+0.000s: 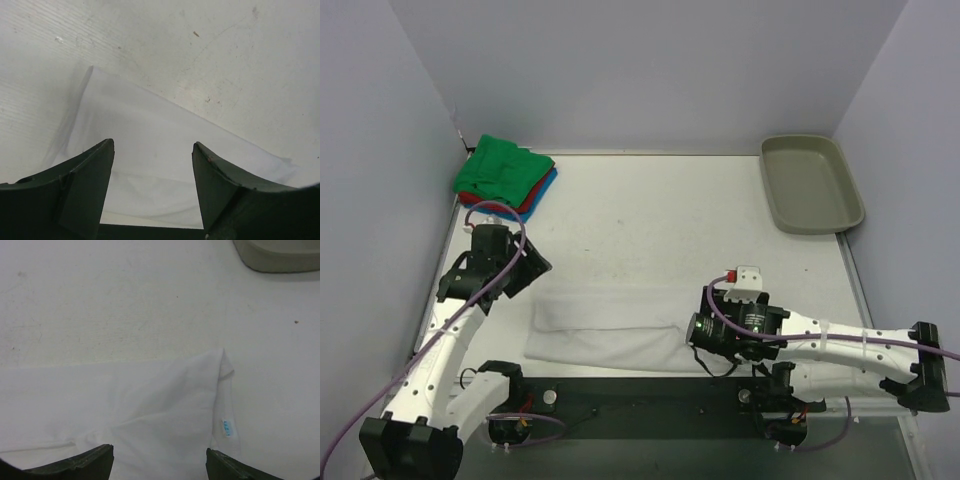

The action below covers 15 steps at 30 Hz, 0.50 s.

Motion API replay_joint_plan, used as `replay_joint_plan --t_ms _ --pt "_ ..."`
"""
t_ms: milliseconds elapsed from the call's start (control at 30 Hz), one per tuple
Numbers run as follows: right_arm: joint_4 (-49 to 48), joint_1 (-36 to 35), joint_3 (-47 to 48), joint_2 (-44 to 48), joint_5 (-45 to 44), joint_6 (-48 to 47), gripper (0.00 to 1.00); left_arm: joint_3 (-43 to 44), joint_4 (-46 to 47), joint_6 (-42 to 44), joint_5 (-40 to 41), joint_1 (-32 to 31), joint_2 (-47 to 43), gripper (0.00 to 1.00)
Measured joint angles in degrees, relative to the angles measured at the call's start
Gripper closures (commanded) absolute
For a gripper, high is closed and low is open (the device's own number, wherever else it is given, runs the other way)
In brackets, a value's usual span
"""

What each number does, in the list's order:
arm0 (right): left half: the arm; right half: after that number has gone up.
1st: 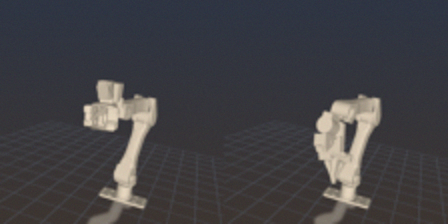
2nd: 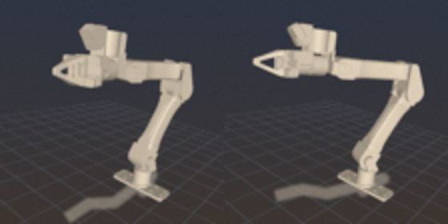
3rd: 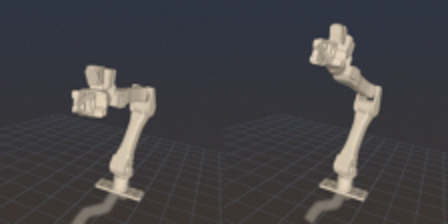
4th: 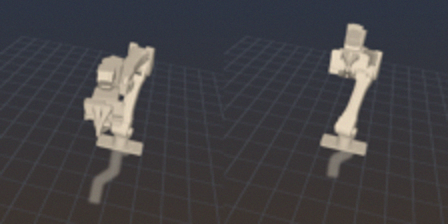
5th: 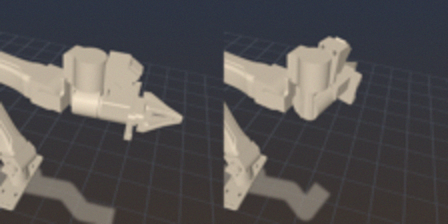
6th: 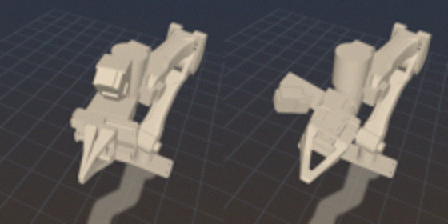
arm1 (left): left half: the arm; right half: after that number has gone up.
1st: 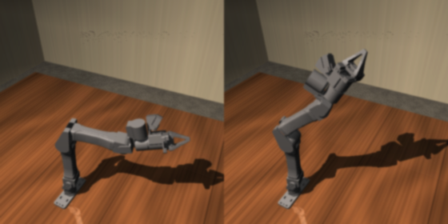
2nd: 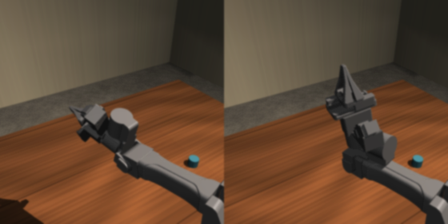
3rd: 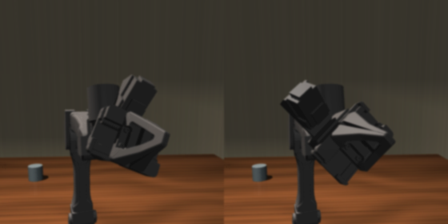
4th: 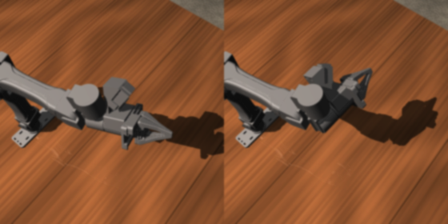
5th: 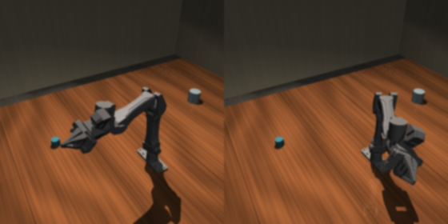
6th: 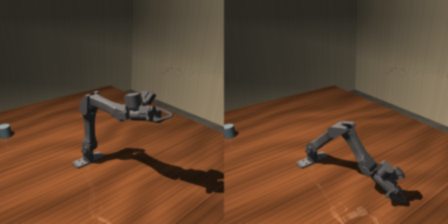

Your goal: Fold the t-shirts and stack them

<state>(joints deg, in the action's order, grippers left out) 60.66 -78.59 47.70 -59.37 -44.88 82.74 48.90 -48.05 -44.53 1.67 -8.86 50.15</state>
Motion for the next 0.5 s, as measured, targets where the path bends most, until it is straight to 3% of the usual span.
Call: replay_joint_plan --t_ms 233,500 --pt "-24.4 15.6 -5.6 -3.7 6.1 -23.2 0.29 -0.1 11.2 0.0 -2.6 -1.7 10.8 0.28" --pt "-38.1 29.5 -7.4 -7.6 14.2 -34.0 0.29 0.4 15.2 1.5 -4.0 -9.1 20.9 0.31"
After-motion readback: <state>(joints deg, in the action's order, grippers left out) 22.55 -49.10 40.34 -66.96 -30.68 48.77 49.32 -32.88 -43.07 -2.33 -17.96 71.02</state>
